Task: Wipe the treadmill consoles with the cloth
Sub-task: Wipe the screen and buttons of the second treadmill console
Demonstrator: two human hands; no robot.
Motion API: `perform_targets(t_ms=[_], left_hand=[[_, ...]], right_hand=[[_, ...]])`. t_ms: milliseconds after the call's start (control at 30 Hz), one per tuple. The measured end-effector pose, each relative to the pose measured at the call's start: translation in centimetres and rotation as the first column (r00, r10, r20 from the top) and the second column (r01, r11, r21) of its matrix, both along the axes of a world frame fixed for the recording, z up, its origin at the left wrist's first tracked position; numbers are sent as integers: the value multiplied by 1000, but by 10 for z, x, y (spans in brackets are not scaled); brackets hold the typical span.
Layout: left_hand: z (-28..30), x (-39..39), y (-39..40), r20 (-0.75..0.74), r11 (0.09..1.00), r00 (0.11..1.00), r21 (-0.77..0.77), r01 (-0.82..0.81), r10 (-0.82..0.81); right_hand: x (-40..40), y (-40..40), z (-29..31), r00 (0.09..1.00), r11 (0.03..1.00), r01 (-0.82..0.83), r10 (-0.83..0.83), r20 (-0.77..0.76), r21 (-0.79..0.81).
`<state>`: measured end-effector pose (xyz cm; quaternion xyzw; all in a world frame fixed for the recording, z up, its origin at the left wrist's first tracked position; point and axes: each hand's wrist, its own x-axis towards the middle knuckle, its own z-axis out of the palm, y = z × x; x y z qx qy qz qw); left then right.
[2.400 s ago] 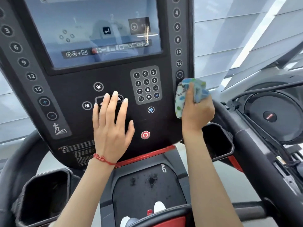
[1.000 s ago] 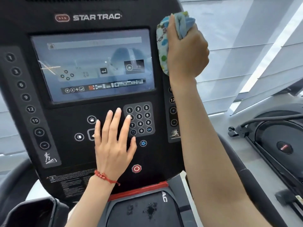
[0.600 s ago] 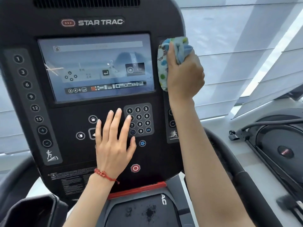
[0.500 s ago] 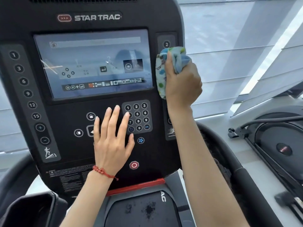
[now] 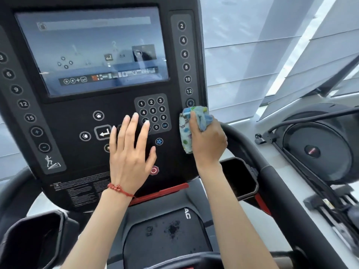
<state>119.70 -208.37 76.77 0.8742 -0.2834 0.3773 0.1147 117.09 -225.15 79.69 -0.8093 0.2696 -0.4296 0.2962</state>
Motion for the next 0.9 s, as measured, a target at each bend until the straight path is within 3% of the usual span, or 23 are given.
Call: perform_targets(t_ms=[167, 400, 633, 900], left_hand=[[-5, -12, 4, -51, 990, 988, -4, 144, -144], [-15, -34, 8, -137, 931, 922, 1, 365, -362], [-13, -81, -16, -231, 801, 781, 6, 598, -581], [-12, -160, -55, -263, 604, 591, 39, 796, -762]], right_hand=[[-37, 10, -4, 986, 987, -8, 35, -165, 159], [-98, 35, -13, 984, 877, 163, -113, -135, 452], [-184, 38, -12, 924, 810, 381, -343, -167, 445], [-303, 33, -16, 801, 646, 559, -582, -139, 520]])
